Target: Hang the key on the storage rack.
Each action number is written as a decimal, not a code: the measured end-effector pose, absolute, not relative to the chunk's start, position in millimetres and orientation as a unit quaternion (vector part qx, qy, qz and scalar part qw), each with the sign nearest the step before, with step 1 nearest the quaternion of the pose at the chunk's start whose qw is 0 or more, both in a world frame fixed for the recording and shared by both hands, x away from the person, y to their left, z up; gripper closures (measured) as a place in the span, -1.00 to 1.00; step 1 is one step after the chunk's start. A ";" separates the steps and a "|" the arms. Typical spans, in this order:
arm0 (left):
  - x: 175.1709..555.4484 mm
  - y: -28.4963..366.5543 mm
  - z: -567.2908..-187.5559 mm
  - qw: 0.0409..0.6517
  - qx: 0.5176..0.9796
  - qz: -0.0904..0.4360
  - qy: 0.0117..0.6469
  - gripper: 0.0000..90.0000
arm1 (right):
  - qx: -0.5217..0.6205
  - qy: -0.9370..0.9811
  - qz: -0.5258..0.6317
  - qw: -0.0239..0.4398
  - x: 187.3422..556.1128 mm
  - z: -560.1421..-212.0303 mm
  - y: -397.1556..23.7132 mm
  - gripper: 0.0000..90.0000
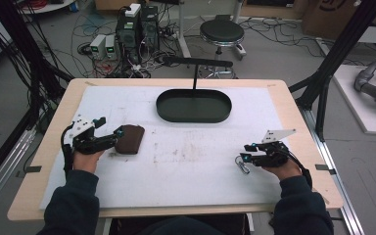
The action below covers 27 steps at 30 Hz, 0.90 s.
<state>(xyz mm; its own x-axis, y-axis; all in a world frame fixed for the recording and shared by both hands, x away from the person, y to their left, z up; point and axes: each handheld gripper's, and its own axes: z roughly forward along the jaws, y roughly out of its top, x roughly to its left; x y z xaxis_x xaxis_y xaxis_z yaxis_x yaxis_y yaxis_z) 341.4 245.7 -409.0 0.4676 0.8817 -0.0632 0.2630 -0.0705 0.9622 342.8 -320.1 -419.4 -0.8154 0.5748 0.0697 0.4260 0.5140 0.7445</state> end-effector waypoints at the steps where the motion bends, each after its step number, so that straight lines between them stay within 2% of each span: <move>1: 341.4 245.7 -409.0 0.532 0.671 0.291 0.426 -0.52 | 0.289 0.865 0.399 0.093 342.8 -419.4 -320.1 0.30; 5: 341.5 247.3 -409.4 0.528 0.672 0.289 0.432 -0.52 | 0.292 0.882 0.366 0.045 347.3 -429.8 -312.8 0.38; 9: 341.3 246.6 -409.6 0.526 0.674 0.288 0.432 -0.52 | 0.278 0.891 0.356 0.045 347.4 -430.8 -311.9 0.74; 10: 341.0 246.3 -409.5 0.524 0.676 0.288 0.431 -0.52 | 0.278 0.891 0.356 0.045 347.4 -430.8 -311.9 0.74; 11: 340.9 246.0 -409.5 0.524 0.677 0.288 0.430 -0.52 | 0.274 0.892 0.356 0.048 347.1 -429.9 -312.9 0.93; 16: 340.8 245.8 -409.6 0.523 0.677 0.287 0.431 -0.52 | 0.266 0.894 0.355 0.060 345.8 -427.7 -311.5 0.97; 22: 341.5 245.4 -410.1 0.521 0.678 0.287 0.431 -0.51 | 0.284 0.887 0.347 0.114 348.3 -423.8 -314.1 0.98; 23: 341.5 245.1 -410.2 0.521 0.678 0.288 0.431 -0.51 | 0.300 0.878 0.345 0.139 349.9 -422.4 -317.3 0.98; 27: 341.1 245.2 -410.0 0.520 0.679 0.288 0.431 -0.51 | 0.319 0.872 0.343 0.142 353.8 -424.7 -321.9 0.98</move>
<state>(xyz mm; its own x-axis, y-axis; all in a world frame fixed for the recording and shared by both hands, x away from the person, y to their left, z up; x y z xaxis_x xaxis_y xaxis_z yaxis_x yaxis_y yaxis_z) 341.1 245.2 -410.0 0.4624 0.8849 -0.0563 0.2854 -0.0885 0.9543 353.8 -321.9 -424.7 -0.7568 0.6530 -0.0286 0.4588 0.5618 0.6883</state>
